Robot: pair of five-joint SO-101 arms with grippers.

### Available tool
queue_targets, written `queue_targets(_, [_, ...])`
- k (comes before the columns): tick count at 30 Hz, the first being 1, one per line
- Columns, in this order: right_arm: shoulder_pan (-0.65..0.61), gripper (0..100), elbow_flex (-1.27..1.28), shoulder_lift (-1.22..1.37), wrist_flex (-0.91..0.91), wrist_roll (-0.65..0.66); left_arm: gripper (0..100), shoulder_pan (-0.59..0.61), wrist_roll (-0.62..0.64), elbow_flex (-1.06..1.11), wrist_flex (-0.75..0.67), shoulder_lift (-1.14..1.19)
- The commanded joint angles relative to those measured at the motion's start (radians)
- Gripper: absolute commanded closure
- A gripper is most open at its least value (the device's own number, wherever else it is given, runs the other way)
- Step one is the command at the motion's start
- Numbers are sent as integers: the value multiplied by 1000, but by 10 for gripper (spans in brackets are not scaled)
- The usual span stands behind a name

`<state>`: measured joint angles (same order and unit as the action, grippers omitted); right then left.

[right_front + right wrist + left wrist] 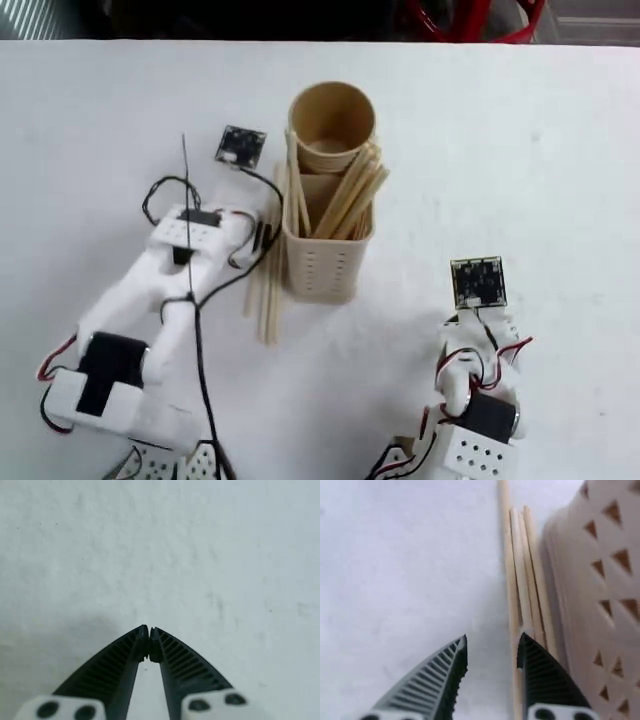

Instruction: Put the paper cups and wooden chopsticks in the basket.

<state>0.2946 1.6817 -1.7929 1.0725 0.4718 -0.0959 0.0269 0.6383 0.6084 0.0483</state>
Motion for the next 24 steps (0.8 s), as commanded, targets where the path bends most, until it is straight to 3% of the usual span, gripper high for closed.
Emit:
queue_targets(1, [8, 981, 9, -2, 5, 2, 823, -12, 37, -74, 23, 12])
queue_targets(6, [8, 981, 9, -2, 5, 2, 821, -21, 37, -80, 31, 22])
queue_targets(12, [8, 981, 9, -2, 5, 2, 728, -44, 37, -80, 69, 22])
queue_targets(24, [8, 981, 9, -2, 5, 2, 729, -44, 35, -72, 64, 31])
